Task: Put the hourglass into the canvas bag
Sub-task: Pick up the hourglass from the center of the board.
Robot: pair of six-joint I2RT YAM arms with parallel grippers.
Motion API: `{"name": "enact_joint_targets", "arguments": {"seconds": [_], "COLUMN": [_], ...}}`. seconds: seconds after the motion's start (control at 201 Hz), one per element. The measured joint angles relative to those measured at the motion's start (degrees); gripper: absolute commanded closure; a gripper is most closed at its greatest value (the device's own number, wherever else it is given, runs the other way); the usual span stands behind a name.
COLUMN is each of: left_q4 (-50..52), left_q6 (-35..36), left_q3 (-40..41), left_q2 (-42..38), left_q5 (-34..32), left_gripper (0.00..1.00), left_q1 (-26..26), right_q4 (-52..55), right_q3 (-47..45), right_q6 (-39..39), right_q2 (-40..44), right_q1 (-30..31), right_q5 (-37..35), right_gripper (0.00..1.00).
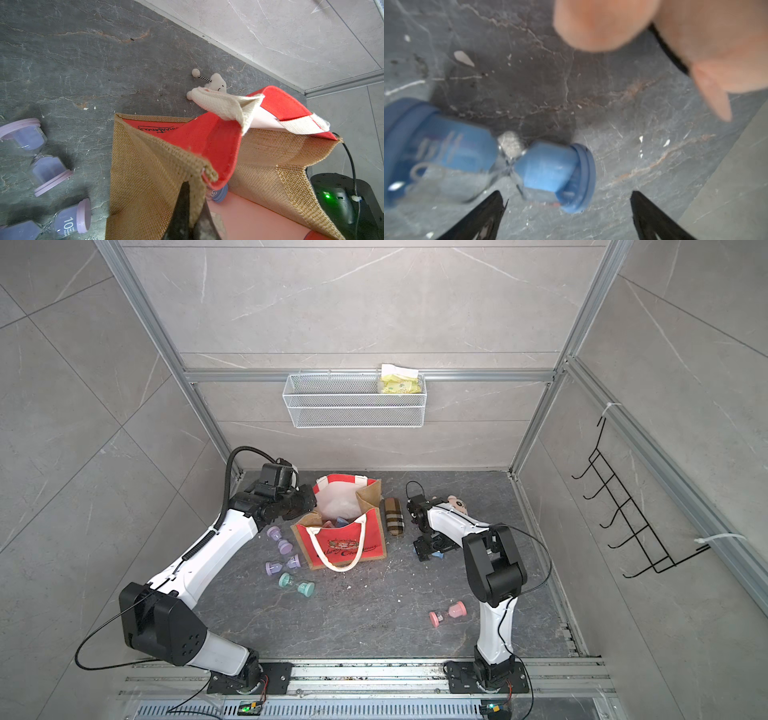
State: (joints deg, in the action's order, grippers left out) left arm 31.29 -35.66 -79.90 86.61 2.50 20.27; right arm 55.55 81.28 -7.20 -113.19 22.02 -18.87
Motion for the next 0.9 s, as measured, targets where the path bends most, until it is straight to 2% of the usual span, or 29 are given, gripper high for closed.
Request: {"name": "enact_joint_targets", "arguments": {"seconds": [0.234,0.667,0.757,0.901], "left_q4": [0.2,0.3,0.3,0.3], "left_q6": [0.1,0.0,0.1,0.1], "left_q3": [0.0,0.0,0.0,0.0], "left_q2": [0.0,0.0,0.0,0.0], "left_q5": [-0.9,-1.0,-1.0,-1.0], "left_gripper": [1.00,1.00,1.00,1.00], "left_q1": [0.0,0.1,0.1,0.1], "right_q4": [-1.5,-6.0,-7.1,-7.6], "right_q3": [2.4,2.2,0.9,-0.1], "right_q6": [2.4,3.3,3.1,2.9], "right_q2": [-1.9,-3.3,-3.3,-2.4], "right_q1": [-0.3,-0.4,-0.3,0.5], "right_q5": [2.9,14.6,17.4,18.6], "right_gripper": [0.06,0.28,0.29,0.22]}}
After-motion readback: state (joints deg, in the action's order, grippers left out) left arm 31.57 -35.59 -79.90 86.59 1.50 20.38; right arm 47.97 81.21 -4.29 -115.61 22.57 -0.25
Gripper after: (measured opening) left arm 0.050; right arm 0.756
